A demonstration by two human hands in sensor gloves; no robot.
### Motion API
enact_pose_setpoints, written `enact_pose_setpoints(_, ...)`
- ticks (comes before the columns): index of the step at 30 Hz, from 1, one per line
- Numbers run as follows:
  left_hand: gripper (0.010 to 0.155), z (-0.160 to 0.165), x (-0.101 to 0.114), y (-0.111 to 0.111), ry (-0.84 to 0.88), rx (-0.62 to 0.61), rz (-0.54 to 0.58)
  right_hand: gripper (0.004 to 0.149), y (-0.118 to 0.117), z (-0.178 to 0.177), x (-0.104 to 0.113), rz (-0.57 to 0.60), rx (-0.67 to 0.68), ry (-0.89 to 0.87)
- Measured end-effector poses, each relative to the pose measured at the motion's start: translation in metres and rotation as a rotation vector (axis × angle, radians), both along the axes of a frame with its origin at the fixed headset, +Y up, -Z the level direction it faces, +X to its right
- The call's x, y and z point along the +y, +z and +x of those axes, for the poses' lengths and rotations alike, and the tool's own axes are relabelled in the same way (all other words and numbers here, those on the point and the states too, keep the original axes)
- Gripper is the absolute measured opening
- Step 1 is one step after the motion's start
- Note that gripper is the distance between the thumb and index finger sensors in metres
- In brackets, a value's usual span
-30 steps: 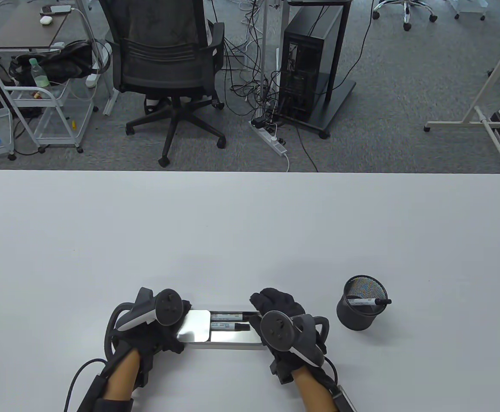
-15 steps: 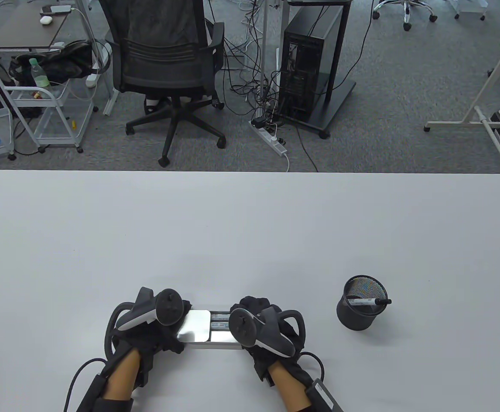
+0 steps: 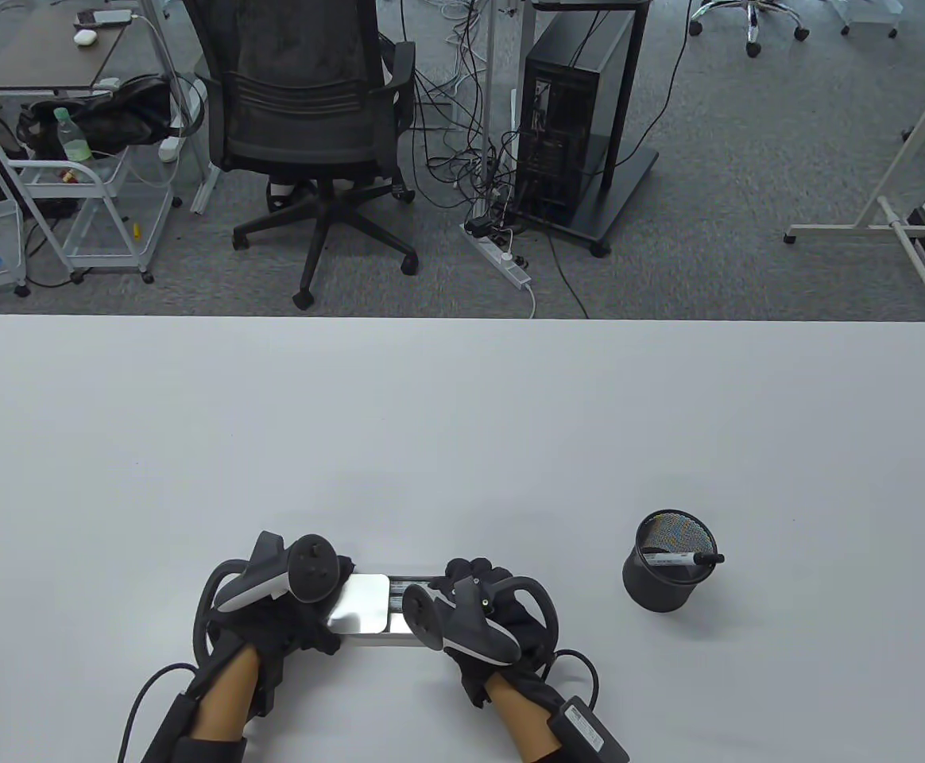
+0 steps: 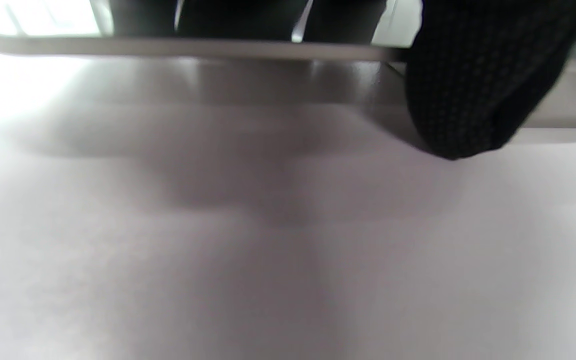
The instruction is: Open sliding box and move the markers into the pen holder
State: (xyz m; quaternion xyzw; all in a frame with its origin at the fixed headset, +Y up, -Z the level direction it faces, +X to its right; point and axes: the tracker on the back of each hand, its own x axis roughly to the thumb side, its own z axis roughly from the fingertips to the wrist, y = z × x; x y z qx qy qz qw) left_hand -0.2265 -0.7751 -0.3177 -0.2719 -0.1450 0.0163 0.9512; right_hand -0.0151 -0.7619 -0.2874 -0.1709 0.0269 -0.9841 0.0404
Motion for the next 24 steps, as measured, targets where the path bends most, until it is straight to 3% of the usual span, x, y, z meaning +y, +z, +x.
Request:
enact_pose_setpoints(5, 0.081, -0.0001, 0.0, 0.0, 0.0, 0.001, 0.0, 0.018, 0.0012, -0.0011, -0.0028, 0.008, 0.004, 0.042)
enact_pose_setpoints(6, 0.081, -0.0001, 0.0, 0.0, 0.0, 0.001, 0.0, 0.029, 0.0016, -0.0012, -0.0035, 0.009, 0.005, 0.051)
enact_pose_setpoints(21, 0.081, -0.0002, 0.0, 0.0001, 0.003, 0.004, 0.002, 0.029, 0.0018, -0.0034, -0.0063, -0.015, -0.005, 0.059)
enact_pose_setpoints(22, 0.081, -0.0002, 0.0, 0.0002, 0.002, 0.004, 0.002, 0.021, 0.0017, -0.0033, -0.0069, -0.019, -0.002, 0.058)
enact_pose_setpoints(24, 0.081, -0.0003, 0.0, 0.0001, 0.002, 0.004, 0.003, 0.021, 0.0016, -0.0034, -0.0071, -0.025, 0.004, 0.063)
